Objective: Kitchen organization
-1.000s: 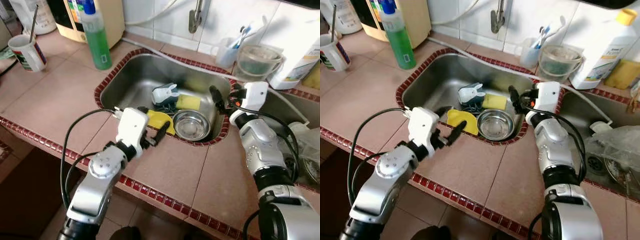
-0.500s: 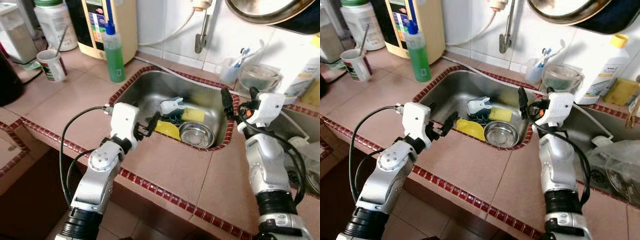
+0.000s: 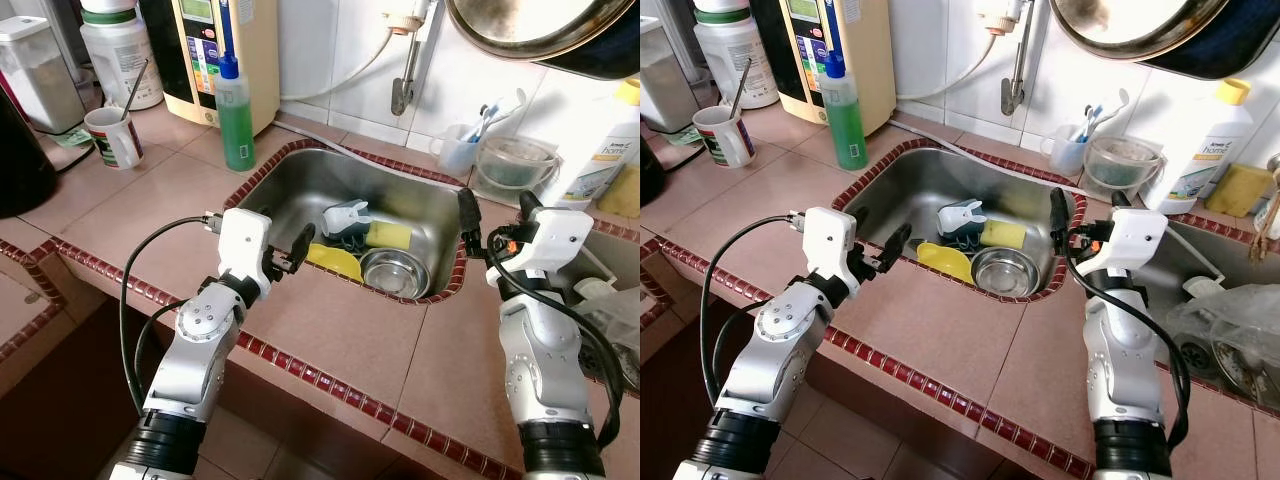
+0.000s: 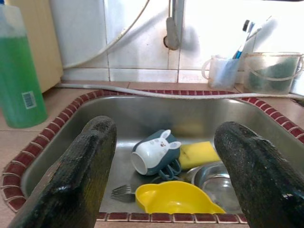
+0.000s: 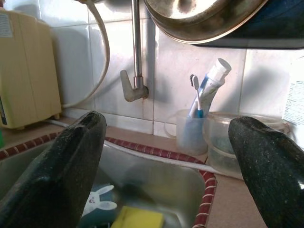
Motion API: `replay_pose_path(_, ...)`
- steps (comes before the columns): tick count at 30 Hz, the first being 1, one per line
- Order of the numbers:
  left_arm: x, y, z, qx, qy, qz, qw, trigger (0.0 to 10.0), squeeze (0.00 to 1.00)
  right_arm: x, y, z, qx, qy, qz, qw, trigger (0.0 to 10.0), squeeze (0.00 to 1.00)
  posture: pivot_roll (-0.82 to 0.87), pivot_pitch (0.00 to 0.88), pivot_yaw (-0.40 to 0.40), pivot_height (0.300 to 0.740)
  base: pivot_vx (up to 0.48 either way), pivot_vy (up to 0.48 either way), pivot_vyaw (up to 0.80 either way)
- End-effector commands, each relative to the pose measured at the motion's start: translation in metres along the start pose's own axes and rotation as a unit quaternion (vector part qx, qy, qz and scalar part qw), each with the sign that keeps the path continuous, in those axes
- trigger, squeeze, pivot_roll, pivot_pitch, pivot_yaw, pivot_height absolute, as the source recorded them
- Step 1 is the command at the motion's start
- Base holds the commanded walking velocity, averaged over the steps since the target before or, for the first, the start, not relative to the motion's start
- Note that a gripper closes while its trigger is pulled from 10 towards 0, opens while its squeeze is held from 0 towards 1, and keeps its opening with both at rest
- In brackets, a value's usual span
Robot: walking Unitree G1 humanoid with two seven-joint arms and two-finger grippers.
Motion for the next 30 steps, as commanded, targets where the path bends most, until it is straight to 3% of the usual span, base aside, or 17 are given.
replay_pose_path(1,-0.003,-0.003,0.003,-0.002,0.003,0.004,1.000,10.0,0.00,-0.001,0.007,0.002,0.012,-0.002,0.008,1.000,10.0,0.00,0.02,0.000,0.003,0.740,0.000,0.000,0.00)
replay_pose_path(14,-0.016,-0.014,0.012,-0.012,0.014,0.000,1.000,10.0,0.00,-0.012,-0.005,0.016,-0.016,-0.003,0.014,1.000,10.0,0.00,0.02,0.000,0.000,0.740,0.000,0.000,0.00)
replay_pose_path(30,-0.012,-0.013,0.010,-0.007,-0.003,0.002,1.000,10.0,0.00,-0.008,-0.002,0.015,-0.017,-0.004,0.029,0.999,10.0,0.00,0.01,0.000,-0.004,0.740,0.000,0.000,0.00)
Point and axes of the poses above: a point about 5 cm out from each wrist's last joint towards the gripper, its own z axis pointing back from the gripper into the wrist, its own y axis along the axis of the wrist's last joint, x = y × z, the point moved 5 cm from there along -z, pointing out of the wrist towards the gripper, and after that the axes turned 9 degrees about z, right-handed, at the moved point
